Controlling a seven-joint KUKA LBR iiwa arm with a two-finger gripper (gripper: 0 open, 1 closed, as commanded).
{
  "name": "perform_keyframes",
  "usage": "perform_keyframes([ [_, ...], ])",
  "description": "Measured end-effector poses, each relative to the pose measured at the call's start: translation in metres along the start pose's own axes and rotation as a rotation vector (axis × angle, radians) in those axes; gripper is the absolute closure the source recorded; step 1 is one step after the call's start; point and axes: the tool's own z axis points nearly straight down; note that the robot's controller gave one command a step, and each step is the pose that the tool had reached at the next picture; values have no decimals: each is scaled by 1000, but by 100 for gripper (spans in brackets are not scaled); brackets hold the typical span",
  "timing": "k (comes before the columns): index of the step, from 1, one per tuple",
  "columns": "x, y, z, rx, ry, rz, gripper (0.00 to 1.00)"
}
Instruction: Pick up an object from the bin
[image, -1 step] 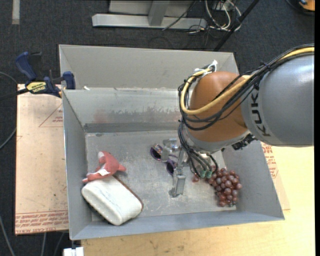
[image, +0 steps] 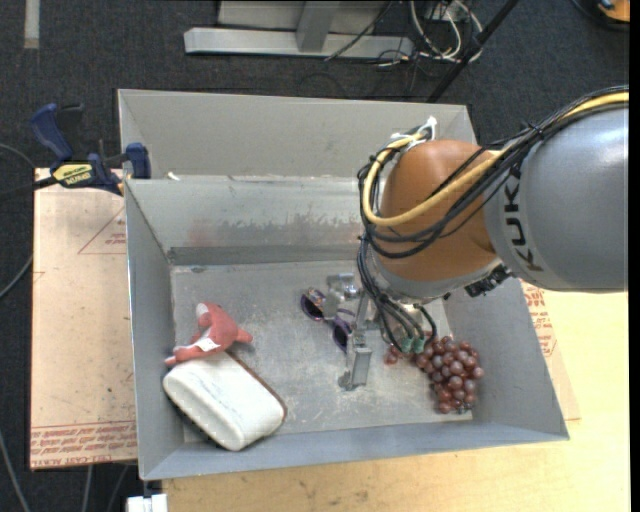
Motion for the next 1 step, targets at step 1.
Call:
perform_keyframes([
  [1,-26,-5,16,-1,-1,-49,0],
])
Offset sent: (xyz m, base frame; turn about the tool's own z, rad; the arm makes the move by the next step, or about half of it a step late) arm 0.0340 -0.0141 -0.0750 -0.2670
